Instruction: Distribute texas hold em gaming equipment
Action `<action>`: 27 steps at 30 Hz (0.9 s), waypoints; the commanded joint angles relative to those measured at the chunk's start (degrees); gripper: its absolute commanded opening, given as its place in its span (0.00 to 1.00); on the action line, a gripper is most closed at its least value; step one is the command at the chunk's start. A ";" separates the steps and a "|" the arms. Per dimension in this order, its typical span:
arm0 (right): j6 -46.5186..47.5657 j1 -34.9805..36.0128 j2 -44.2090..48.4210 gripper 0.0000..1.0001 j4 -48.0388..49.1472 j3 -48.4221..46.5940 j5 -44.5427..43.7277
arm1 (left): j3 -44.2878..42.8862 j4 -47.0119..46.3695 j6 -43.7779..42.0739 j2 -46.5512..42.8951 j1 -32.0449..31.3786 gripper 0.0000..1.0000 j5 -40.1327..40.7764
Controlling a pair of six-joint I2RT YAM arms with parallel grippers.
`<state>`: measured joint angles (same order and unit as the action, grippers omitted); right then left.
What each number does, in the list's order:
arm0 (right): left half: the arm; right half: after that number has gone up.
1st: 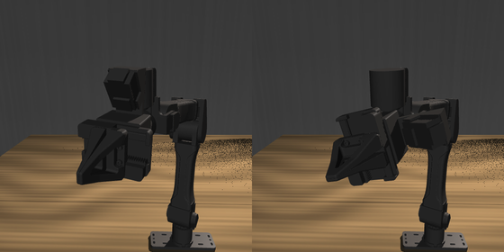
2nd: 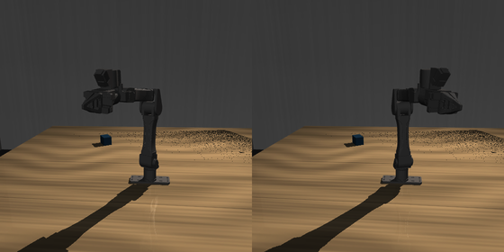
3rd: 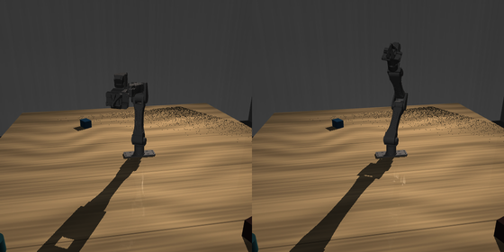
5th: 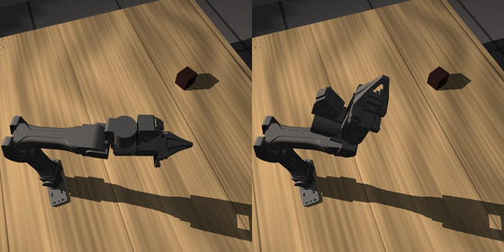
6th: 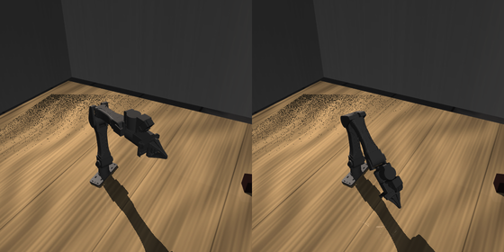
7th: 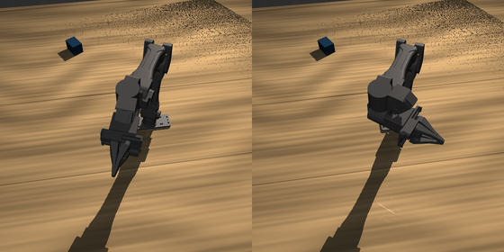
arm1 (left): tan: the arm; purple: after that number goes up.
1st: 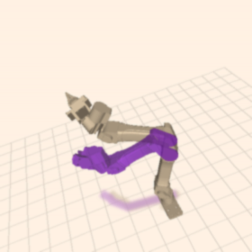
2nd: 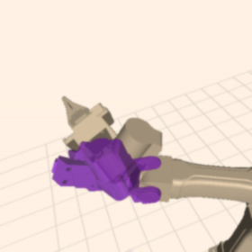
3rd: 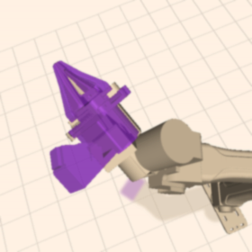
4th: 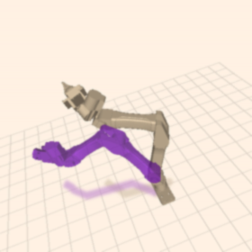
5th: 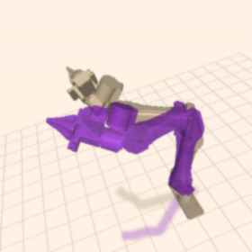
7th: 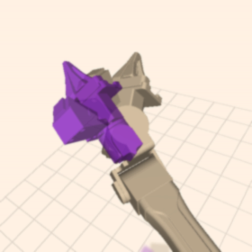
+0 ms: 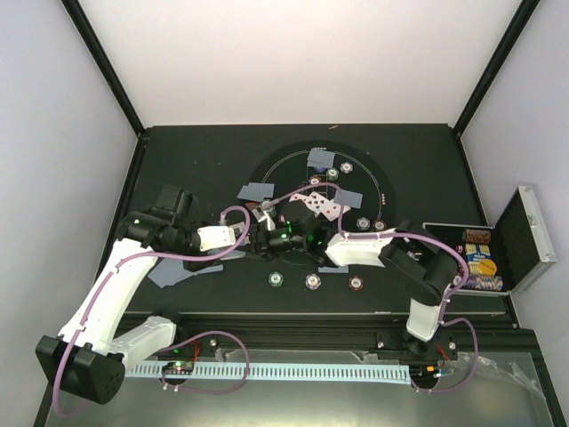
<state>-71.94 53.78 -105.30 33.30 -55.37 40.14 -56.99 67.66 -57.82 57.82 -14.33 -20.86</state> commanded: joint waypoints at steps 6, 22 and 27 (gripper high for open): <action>1.28 -3.17 4.66 0.40 -3.53 4.14 -2.70 | -2.38 0.11 0.07 -0.89 0.17 0.01 -1.73; 8.20 -11.79 15.01 0.01 -15.19 5.37 -1.49 | 1.12 -3.68 0.77 0.59 0.44 0.02 2.57; 15.28 -23.74 16.55 0.01 -24.19 4.72 0.44 | 5.30 -7.99 -0.76 1.86 2.80 0.02 4.93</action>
<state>-63.99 38.85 -90.89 18.15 -50.28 39.29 -54.41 64.14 -57.80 58.41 -13.47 -18.31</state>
